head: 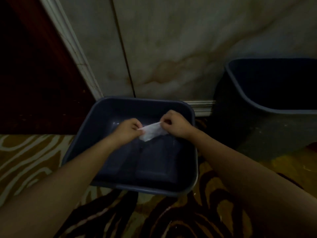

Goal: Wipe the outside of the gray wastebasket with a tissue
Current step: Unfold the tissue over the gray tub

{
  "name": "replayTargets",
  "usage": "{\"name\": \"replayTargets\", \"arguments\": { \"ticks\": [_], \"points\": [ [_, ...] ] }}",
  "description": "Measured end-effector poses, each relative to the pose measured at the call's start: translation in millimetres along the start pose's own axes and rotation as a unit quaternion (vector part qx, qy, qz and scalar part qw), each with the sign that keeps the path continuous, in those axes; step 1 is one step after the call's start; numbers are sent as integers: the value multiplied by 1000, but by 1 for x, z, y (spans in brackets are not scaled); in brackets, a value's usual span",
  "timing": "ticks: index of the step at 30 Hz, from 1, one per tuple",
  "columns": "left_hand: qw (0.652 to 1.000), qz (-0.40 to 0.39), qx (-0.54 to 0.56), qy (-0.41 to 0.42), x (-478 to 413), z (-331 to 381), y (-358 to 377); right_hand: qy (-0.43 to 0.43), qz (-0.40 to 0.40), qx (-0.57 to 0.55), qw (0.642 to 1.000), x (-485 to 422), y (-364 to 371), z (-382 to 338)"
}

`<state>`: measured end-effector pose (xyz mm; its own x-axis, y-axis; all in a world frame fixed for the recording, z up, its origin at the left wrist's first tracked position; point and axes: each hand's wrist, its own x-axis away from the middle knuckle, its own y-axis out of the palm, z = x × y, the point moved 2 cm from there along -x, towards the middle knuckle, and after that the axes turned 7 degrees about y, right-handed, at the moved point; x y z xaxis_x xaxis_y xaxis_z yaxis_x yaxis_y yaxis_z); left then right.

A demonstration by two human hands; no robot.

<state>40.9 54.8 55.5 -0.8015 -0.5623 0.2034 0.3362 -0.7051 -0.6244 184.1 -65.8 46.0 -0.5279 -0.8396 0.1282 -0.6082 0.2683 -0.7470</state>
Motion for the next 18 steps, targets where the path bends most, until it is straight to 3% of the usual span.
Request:
{"name": "replayTargets", "arguments": {
  "ticks": [6,11,18],
  "points": [
    [994,-15,98,43,12,63,-10,55,69,-121,989,34,-52,-19],
    [992,-43,101,60,20,105,-12,80,72,-174,979,77,-84,-30],
    [979,-160,43,122,38,162,1,166,117,-285,937,141,-121,-26]
  ]
}}
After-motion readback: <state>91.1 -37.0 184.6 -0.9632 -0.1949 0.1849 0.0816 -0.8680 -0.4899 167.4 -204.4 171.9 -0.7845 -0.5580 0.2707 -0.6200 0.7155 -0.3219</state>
